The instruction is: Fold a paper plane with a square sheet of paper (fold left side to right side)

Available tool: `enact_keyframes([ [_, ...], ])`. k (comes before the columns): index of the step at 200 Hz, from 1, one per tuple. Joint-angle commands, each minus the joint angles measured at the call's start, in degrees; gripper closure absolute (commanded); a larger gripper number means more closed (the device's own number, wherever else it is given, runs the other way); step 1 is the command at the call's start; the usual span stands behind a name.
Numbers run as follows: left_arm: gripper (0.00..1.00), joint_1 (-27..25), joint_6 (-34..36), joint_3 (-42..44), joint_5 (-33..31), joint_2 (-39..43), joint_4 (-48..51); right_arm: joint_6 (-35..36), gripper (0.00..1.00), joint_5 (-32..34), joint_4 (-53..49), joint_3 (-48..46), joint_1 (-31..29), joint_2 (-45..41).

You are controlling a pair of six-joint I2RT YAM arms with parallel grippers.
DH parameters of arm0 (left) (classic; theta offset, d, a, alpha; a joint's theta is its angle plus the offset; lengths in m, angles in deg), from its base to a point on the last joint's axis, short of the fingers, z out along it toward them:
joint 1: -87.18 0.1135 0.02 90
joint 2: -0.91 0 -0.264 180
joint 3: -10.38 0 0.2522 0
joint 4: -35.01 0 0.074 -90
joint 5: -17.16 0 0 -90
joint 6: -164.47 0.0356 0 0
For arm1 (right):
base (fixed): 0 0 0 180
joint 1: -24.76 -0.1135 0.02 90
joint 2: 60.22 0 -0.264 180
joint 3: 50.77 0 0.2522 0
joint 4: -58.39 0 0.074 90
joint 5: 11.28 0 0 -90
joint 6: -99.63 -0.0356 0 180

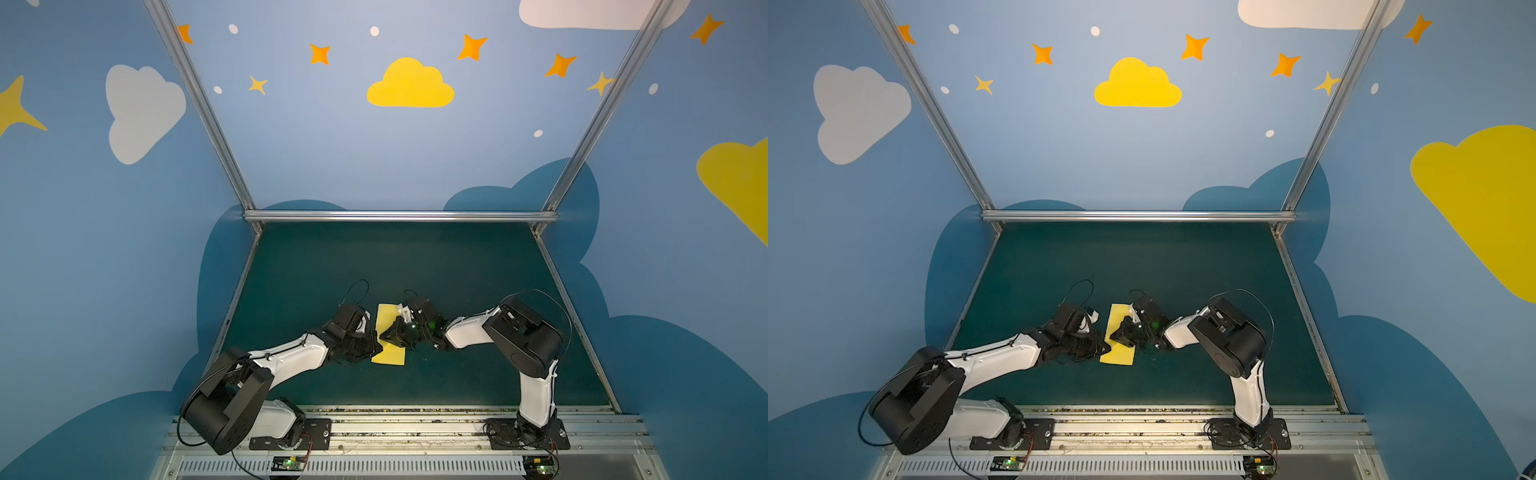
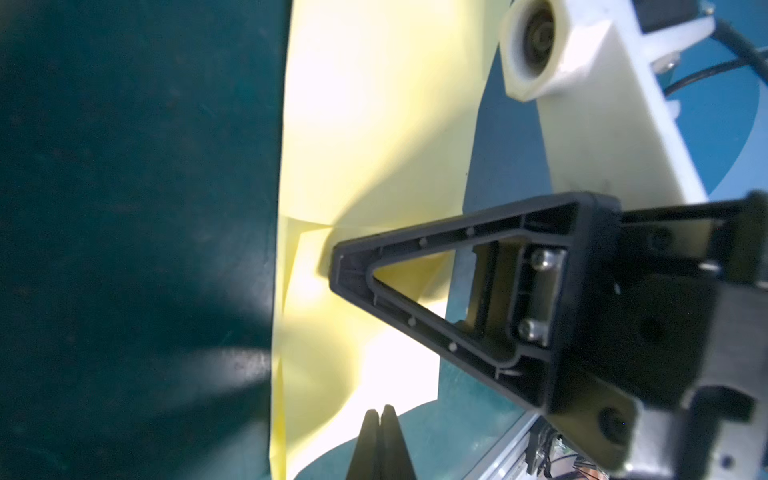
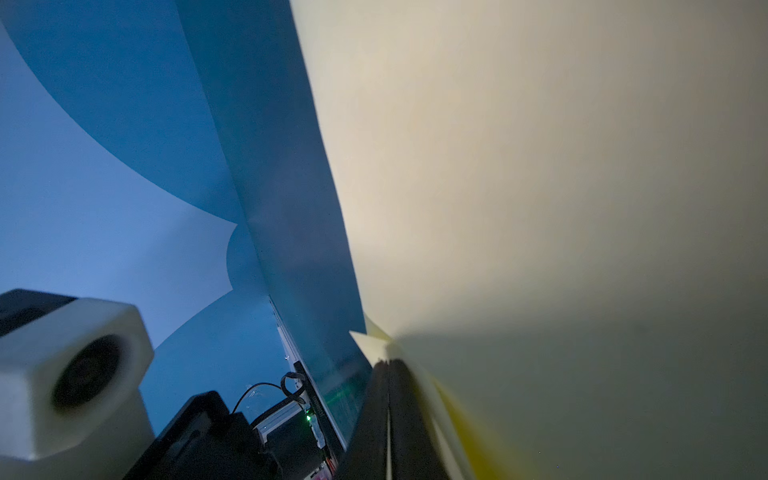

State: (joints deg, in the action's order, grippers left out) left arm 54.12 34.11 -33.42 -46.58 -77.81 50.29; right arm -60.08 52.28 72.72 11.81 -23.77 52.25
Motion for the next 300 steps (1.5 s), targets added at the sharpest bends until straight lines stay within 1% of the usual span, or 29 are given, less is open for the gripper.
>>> enact_keyframes([
  [1,0.96,-0.16,1.86,-0.81,-1.21,-0.97,-0.24,0.02,0.92,2.02,-4.28,-1.41,-0.18,1.62],
  [122,0.96,-0.07,2.65,1.61,-2.53,-3.93,-2.13,-0.12,0.92,1.87,-3.97,-1.55,-0.25,1.50],
  [150,0.96,-0.08,2.83,2.94,-2.75,-4.38,-2.53,1.07,0.92,1.37,-5.80,-0.12,-0.19,0.29],
  [169,0.96,-0.11,2.95,3.57,-3.24,-4.43,-2.65,4.14,0.92,0.70,-9.66,2.46,0.02,-1.48],
  [189,0.96,-0.12,3.14,3.76,-3.60,-4.58,-2.49,9.51,0.91,0.47,-15.08,5.38,0.06,-4.29],
  [219,0.96,-0.01,3.26,3.67,-3.50,-4.49,-2.40,18.29,0.90,1.85,-26.96,8.24,0.14,-10.19],
  [231,0.96,-0.05,3.18,3.54,-3.52,-4.44,-2.44,21.54,0.94,2.63,-32.10,9.04,0.12,-11.89],
  [238,0.96,-0.08,3.15,3.59,-3.48,-4.38,-2.49,23.40,0.99,2.90,-34.89,9.37,0.05,-12.65],
  [267,0.96,-0.08,3.27,3.50,-3.50,-4.21,-2.29,29.00,1.00,3.64,-42.66,10.22,-0.51,-13.94],
  [300,0.96,0.02,3.29,3.31,-3.52,-4.35,-2.22,32.60,1.00,3.99,-46.91,12.44,-3.05,-12.44],
])
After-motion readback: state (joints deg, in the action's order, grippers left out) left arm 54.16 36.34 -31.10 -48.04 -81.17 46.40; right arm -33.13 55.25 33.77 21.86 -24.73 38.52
